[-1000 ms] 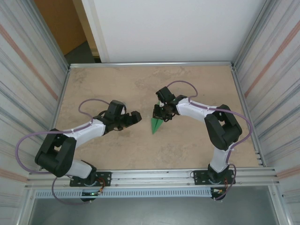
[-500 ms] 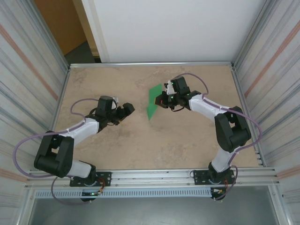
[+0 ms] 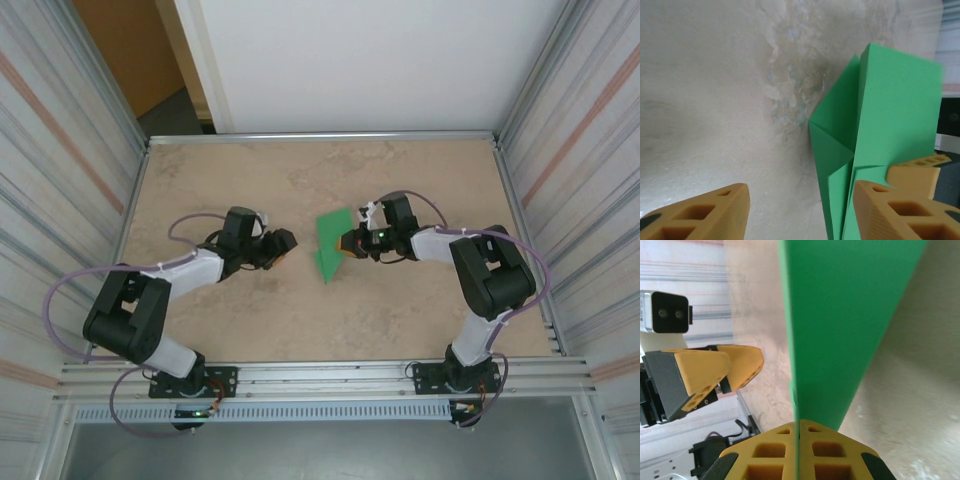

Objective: Fold a paper plane with a square sheet of paper (pick it up from the middle)
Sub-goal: Fold the wing for the fifth time at the center of the table.

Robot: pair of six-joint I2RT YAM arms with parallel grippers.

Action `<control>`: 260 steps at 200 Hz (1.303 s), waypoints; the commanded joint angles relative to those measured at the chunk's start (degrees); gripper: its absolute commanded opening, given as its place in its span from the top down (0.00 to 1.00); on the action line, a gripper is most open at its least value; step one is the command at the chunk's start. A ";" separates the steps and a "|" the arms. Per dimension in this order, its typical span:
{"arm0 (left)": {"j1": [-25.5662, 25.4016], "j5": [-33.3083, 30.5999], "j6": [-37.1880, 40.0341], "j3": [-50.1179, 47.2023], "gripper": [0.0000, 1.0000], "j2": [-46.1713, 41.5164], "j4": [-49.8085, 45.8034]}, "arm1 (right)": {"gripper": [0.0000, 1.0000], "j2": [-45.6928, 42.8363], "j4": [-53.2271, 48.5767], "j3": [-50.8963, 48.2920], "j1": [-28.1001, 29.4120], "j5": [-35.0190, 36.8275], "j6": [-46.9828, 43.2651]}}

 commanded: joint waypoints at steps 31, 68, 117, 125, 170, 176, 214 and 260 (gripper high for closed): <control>-3.88 3.75 0.96 4.33 0.65 6.55 2.74 | 1.00 -0.23 4.76 -2.41 -1.14 -1.55 -4.64; -6.79 4.28 1.40 6.82 0.78 11.12 3.10 | 1.00 -0.66 6.53 -3.81 -1.30 -1.48 -4.37; -7.36 7.54 0.68 9.48 0.94 15.94 5.30 | 0.99 -0.24 7.32 -4.56 -1.44 -1.17 -3.55; -7.32 8.10 0.54 9.87 0.96 16.55 5.47 | 0.99 -0.23 7.35 -4.56 -1.46 -1.12 -3.43; -7.32 10.50 -0.31 10.80 0.94 18.08 7.88 | 1.00 -0.05 7.73 -4.92 -1.39 -0.73 -2.87; -7.32 10.63 -0.42 10.82 0.94 18.23 8.03 | 1.00 0.04 7.87 -5.10 -1.39 -0.65 -2.82; -7.47 10.93 -0.84 11.34 0.94 19.58 9.25 | 1.00 0.65 7.65 -5.41 -1.39 0.03 -2.45; -7.58 9.74 -0.19 11.43 0.89 20.43 8.26 | 0.99 2.00 6.96 -5.71 -1.38 1.41 -1.90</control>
